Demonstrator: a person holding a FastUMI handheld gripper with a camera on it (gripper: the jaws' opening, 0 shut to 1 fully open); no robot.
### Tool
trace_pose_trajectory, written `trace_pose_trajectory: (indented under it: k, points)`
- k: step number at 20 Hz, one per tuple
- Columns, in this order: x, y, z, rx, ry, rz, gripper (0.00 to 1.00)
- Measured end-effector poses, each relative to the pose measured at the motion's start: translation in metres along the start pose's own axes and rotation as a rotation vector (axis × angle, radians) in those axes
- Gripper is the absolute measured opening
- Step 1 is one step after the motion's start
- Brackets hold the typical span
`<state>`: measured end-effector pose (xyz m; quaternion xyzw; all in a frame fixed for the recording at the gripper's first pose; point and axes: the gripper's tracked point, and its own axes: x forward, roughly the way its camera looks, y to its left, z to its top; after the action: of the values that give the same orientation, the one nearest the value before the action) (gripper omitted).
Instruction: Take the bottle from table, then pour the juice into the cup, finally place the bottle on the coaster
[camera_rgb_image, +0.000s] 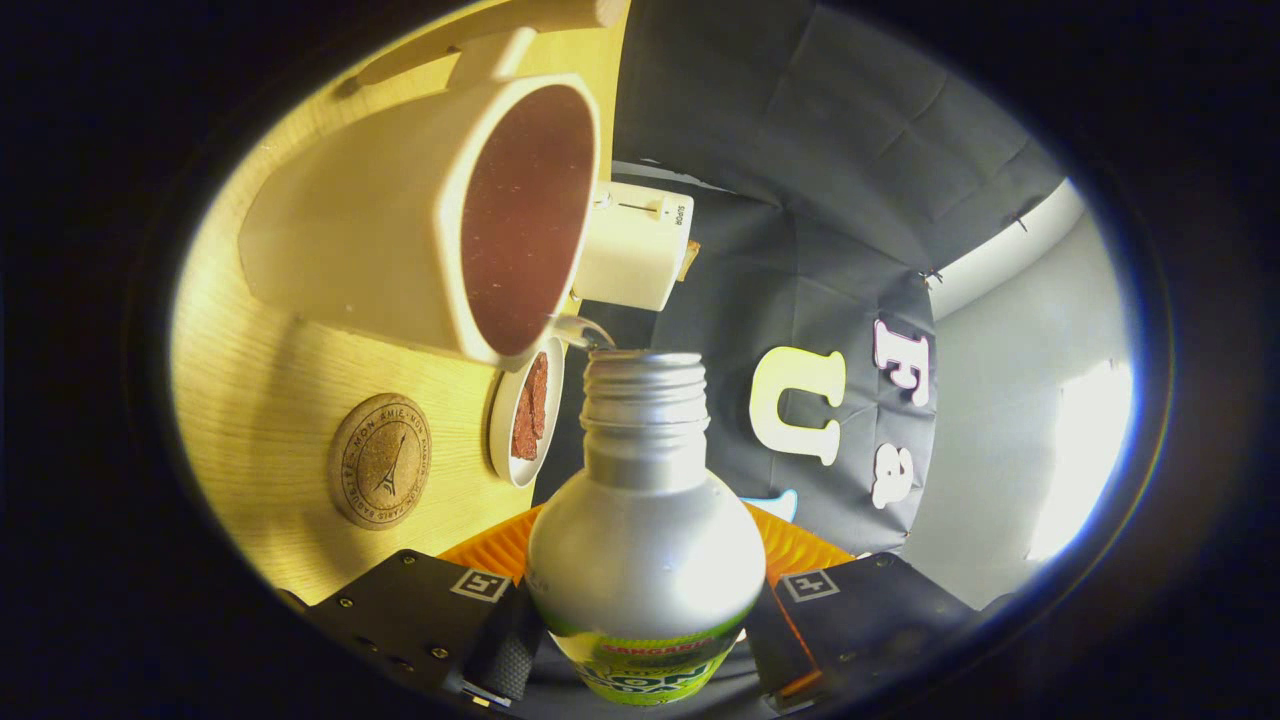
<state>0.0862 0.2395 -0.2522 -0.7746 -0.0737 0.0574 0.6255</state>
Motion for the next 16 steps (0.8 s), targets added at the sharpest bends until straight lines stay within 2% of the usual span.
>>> trace_pose_trajectory:
  k: [16]
  points:
    - [-0.005, -0.011, 0.006, -0.060, -0.013, -0.021, 0.83]
